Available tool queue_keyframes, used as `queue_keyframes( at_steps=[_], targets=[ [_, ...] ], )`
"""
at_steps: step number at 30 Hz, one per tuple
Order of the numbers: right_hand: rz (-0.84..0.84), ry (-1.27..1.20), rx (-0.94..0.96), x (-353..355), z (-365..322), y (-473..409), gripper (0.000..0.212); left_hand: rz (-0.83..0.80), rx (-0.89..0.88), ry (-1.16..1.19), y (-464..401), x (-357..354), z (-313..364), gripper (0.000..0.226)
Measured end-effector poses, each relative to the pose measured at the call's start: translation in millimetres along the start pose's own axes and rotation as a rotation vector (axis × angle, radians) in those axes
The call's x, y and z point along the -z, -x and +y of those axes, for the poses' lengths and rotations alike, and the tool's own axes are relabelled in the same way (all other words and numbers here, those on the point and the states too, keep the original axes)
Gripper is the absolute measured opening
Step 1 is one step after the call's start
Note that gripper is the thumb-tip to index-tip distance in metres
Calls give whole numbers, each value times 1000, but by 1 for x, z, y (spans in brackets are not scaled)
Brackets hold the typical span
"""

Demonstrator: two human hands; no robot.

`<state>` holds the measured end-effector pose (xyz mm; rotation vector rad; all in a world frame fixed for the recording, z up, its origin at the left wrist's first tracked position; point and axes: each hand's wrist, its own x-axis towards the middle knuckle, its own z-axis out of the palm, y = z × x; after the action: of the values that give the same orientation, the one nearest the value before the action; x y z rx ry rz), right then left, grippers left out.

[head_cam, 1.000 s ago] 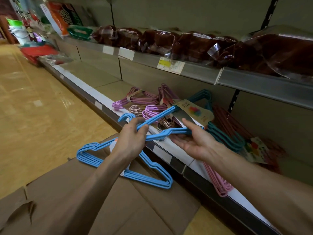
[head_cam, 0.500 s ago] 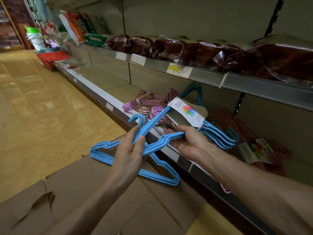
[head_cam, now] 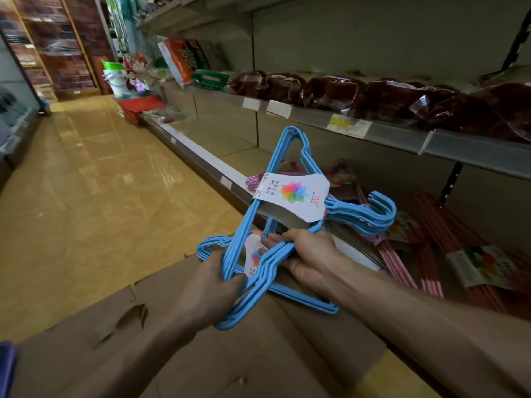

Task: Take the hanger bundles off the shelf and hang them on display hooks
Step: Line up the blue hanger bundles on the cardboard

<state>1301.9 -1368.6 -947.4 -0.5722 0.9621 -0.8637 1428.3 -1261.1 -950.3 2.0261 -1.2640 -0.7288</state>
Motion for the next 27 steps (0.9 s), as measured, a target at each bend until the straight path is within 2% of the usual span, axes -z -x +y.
queue_keyframes(
  at_steps=[2, 5, 12, 15, 18, 19, 22, 27],
  targets=[
    [-26, 42, -4, -8, 10, 3, 18, 8, 35, -64, 2, 7, -2, 14],
    [-57, 113, 2, -18, 24, 11, 6, 49, 48, -39, 7, 12, -3, 9],
    [-141, 357, 80, -42, 49, 27, 14, 102, 168, 61, 15, 20, -34, 8],
    [-174, 362, 55, -49, 55, 30, 22, 124, 179, 41, 18, 24, -43, 11],
    [-193, 334, -23, -49, 64, 24, 11, 128, 168, 9, 18, 29, -48, 14],
    [-186, 330, -40, -48, 66, 22, 8, 123, 164, -7, 17, 30, -49, 14],
    [-152, 326, -49, -44, 70, 16, 21, 115, 145, -30, 14, 28, -52, 16],
    [-105, 329, -61, -33, 66, 12, 18, 54, 153, -12, 7, 17, -47, 19]
  ],
)
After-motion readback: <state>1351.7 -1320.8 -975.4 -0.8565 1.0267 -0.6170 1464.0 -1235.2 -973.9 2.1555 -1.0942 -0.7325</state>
